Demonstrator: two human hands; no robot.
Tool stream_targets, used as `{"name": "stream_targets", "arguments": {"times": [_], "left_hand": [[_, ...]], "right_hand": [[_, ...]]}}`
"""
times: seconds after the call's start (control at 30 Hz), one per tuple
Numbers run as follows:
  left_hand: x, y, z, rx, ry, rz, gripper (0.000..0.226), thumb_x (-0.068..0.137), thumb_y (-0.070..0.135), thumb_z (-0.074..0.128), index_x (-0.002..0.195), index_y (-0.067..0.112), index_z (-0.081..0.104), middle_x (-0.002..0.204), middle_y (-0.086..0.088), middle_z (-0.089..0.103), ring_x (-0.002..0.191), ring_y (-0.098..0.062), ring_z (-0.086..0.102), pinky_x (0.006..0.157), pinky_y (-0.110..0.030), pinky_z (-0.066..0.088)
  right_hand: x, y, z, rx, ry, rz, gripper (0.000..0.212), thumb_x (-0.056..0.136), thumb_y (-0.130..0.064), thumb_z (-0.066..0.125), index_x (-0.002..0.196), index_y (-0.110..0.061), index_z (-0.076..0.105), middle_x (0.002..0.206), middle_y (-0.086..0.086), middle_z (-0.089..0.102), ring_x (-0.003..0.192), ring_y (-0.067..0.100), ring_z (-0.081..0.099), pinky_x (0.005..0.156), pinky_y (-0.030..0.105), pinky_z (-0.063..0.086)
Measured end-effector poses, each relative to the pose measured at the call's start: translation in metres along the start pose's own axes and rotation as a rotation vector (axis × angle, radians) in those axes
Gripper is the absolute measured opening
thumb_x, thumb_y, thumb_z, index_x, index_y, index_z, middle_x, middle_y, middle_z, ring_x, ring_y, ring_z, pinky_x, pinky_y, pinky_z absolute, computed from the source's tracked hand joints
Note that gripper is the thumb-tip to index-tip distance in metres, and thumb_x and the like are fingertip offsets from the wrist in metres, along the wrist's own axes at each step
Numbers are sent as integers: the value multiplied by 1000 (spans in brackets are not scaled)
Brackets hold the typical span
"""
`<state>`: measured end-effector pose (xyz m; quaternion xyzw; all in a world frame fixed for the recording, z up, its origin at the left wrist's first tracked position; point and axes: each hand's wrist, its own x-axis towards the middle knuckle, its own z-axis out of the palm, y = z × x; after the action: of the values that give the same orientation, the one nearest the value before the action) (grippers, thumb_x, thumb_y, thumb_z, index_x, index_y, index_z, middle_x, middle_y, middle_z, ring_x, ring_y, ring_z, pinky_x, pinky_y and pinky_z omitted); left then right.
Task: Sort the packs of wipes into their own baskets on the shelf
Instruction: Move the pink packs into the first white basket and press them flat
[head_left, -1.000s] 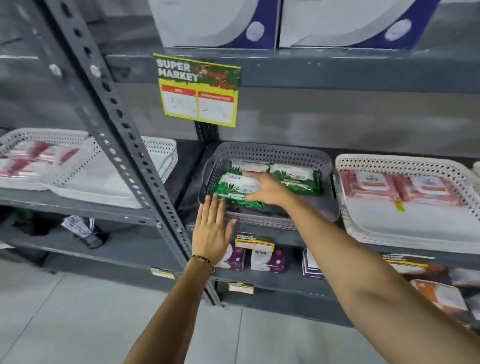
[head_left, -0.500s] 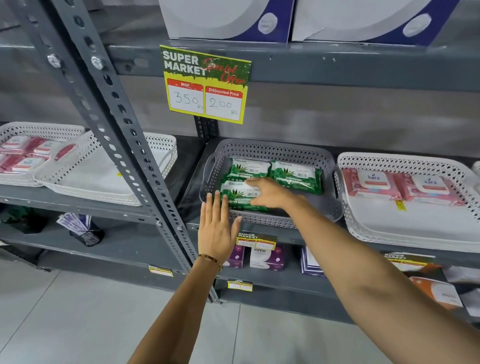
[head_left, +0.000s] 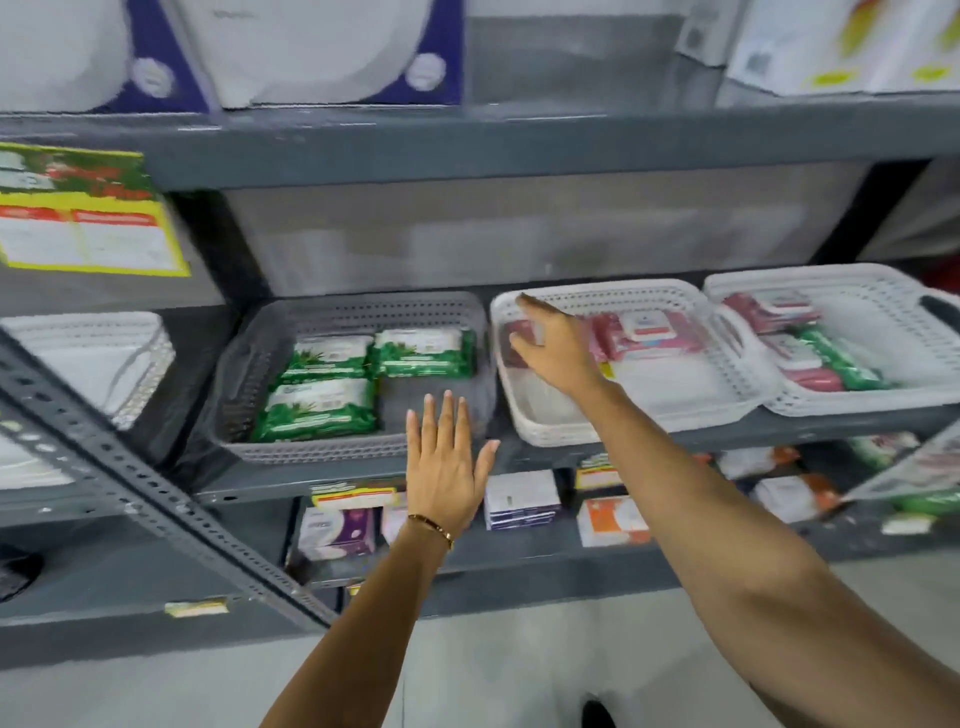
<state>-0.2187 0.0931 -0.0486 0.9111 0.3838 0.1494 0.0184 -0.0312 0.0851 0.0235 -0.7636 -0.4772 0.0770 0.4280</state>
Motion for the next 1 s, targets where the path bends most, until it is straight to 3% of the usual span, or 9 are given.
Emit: {"name": "stream_targets", "arguments": {"times": [0.13,0.23,0.37,0.47,0.57,0.7,1.0], "left_hand": [[17,72,13,-34,-8,36,76,95,51,6,131,-3,45,137,-23,47,130,-42,37,110,-51,10],[31,119,21,-40,-10,32,77,96,51,4,131,-2,46,136,-23,48,129,-42,39,112,-55,17],[41,161,35,-36,11,0,77,95,52,7,130,-3,48,135,-24,49,127,-45,40,110,-50,7],[44,173,44,-45,37,-58,76,95,52,8,129,-2,49,135,-24,49,128,-45,38,110,-48,9],[43,172,47,-37,52,-80,74,95,52,9,131,-1,47,138,-23,46,130,-44,36,110,-48,11],[45,174,48,-43,56,-105,75,94,53,9,131,0,46,141,-23,42,132,-42,34,109,-51,18],[44,174,50,-61,55,-136,78,92,56,5,134,2,43,143,-21,40,134,-39,31,109,-51,19]], "right_hand": [[-14,64,-70,-65,71,75,47,84,-9,60,130,-3,52,137,16,55,127,29,51,109,37,40],[-22,107,-115,-159,131,138,47,86,-8,57,132,-4,49,138,15,53,128,30,49,108,36,39],[-28,162,-171,-290,234,243,45,86,-10,55,130,-4,49,129,21,58,116,38,55,95,43,46],[-29,199,-204,-339,281,377,43,84,-9,56,126,0,50,124,24,58,115,38,54,92,42,47],[-27,229,-221,-463,213,553,53,85,-16,59,129,7,42,133,26,50,126,38,46,105,45,42],[-24,254,-237,-602,95,695,62,89,-8,48,142,9,22,151,27,26,140,37,26,118,43,24],[-18,264,-247,-587,146,767,22,93,-3,47,110,6,59,112,22,65,104,31,62,91,37,53]]}}
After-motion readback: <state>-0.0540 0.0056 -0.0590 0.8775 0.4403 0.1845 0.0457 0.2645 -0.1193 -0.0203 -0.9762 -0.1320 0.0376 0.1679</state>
